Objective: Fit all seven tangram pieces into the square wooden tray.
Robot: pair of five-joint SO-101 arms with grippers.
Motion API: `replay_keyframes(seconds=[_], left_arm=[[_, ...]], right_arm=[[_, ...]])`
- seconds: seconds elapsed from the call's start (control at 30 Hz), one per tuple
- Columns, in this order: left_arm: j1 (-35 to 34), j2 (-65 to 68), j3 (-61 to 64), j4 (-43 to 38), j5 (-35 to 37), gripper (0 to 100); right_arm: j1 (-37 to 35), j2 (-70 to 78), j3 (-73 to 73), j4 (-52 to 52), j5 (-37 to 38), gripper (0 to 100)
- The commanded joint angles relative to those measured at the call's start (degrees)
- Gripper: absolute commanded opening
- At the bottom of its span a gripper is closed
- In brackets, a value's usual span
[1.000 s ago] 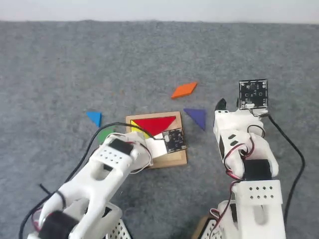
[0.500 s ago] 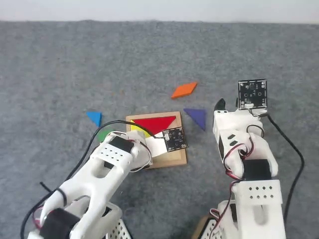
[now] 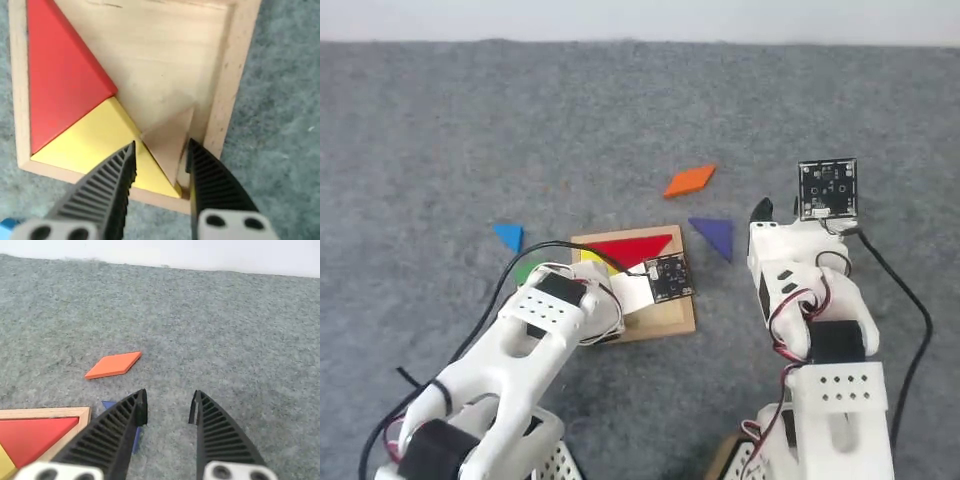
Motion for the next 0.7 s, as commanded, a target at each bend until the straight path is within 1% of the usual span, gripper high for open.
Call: replay_keyframes(seconds=[0.0,0.13,0.2,0.3,0.4,0.53,0.67], left_arm=[[-1.76,-0.09,-3.03,0.79,-0.53,16],[-1.85,-0.09,-3.47,0.35,1.76,16],[-1.14,-0.09,-3.21,-1.49,3.52,15],[-0.97,-0.09,-3.47,-2.29,5.27,8],[-0.88,-0.09,-3.65,-2.11,5.45,1],[-0.88,-2.37,-3.03,-2.02,5.54,1],[-1.14,-9.58,-0.40,-1.32,5.54,1]], right_arm=[[-0.31,-1.71,-1.49,0.57,-0.18,15.4],[-0.31,-1.71,-1.49,0.57,-0.18,15.4],[-0.31,-1.71,-1.49,0.48,0.53,15.4],[-0.40,-1.71,-1.49,0.48,1.32,15.4],[-0.40,-1.63,-1.49,0.48,1.32,15.4],[-0.40,-1.63,-1.49,0.48,1.32,15.4],[-0.48,-1.63,-1.49,0.48,1.32,15.4]])
